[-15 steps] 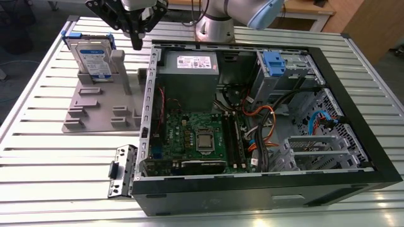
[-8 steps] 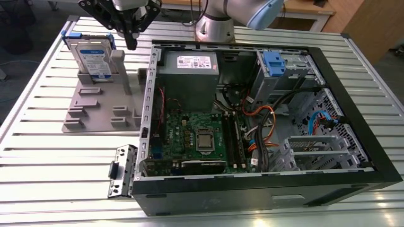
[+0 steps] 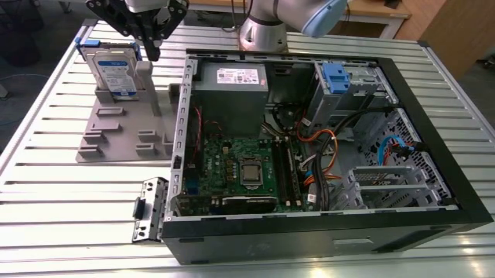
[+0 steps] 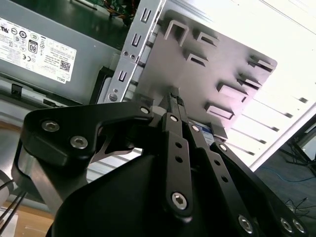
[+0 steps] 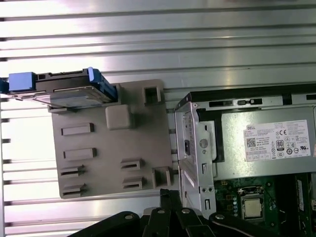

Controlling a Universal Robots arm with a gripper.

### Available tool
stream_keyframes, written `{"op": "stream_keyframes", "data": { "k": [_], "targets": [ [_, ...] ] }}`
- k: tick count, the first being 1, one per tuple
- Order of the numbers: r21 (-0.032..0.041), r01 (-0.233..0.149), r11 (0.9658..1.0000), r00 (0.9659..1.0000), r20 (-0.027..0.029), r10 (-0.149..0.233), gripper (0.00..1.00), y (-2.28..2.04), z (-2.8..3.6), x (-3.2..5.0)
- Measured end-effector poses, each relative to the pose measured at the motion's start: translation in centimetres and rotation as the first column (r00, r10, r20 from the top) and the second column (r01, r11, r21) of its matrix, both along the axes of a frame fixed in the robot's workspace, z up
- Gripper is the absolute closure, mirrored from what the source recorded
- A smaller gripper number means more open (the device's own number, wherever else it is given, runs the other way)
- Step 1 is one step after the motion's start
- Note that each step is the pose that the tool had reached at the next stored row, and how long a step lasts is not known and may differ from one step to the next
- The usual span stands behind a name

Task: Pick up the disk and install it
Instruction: 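Reach for the disk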

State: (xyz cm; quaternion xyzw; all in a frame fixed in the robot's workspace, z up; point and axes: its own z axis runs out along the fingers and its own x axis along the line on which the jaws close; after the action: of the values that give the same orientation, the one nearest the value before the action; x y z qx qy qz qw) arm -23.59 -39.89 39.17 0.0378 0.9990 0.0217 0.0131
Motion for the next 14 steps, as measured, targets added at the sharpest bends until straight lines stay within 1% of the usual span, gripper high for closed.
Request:
{"op": "stream_keyframes", "data": {
  "k": [14],
  "targets": [
    [0.0, 0.0, 1.0, 1.0, 0.0, 0.0, 0.9, 0.0, -0.06, -1.94]
  ]
}}
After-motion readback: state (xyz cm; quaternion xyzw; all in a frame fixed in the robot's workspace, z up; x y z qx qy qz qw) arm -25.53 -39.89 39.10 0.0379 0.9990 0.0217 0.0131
